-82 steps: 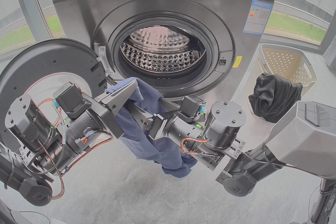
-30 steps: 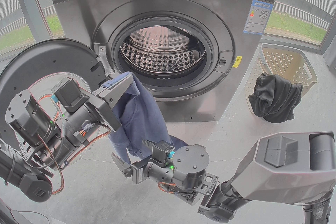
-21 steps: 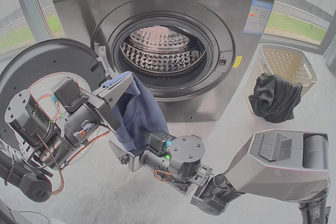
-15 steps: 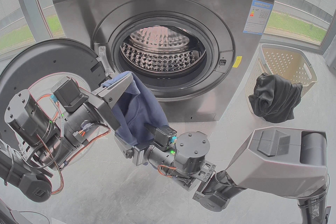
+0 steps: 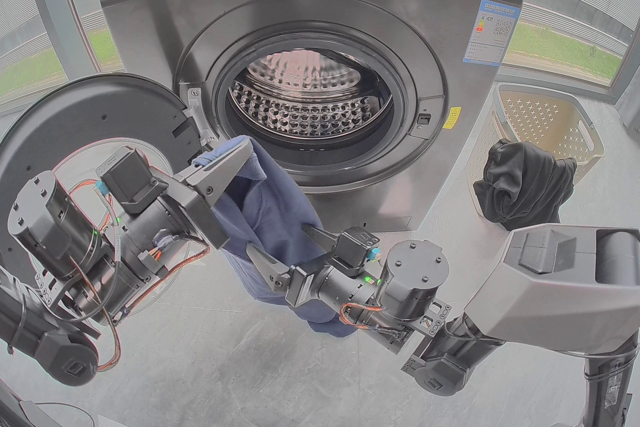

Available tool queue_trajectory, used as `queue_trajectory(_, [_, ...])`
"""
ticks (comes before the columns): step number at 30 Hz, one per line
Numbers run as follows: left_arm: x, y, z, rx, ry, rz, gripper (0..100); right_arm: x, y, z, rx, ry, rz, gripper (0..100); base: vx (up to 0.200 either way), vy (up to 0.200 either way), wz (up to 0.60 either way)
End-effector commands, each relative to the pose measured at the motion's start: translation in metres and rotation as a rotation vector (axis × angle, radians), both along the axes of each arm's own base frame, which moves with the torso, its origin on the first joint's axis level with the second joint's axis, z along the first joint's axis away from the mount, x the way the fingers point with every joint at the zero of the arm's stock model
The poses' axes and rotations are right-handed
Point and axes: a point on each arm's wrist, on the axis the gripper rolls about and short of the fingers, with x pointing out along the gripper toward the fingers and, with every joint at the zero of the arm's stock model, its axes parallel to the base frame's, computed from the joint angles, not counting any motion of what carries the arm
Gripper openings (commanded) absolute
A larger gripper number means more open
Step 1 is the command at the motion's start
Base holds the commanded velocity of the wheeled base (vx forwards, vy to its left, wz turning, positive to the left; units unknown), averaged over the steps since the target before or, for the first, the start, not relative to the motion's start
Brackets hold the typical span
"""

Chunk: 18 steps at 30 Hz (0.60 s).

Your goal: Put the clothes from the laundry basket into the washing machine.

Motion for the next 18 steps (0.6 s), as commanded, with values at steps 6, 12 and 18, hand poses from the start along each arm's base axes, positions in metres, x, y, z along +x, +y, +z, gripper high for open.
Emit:
queue_trajectory(6, [0.0, 0.0, 0.001, -0.002, -0.002, 0.001, 0, -0.001, 0.0, 0.006, 0.033, 0.007, 0.013, 100, 0.0, 0.0, 0.0])
queue_trajectory(12, [0.0, 0.0, 0.001, -0.002, -0.003, 0.001, 0, -0.003, -0.01, 0.012, 0.03, 0.011, -0.001, 100, 0.0, 0.0, 0.0])
queue_trajectory(18, [0.0, 0.0, 0.001, -0.003, -0.005, 0.0, 0, 0.003, -0.009, 0.009, 0.023, 0.016, -0.023, 100, 0.0, 0.0, 0.0])
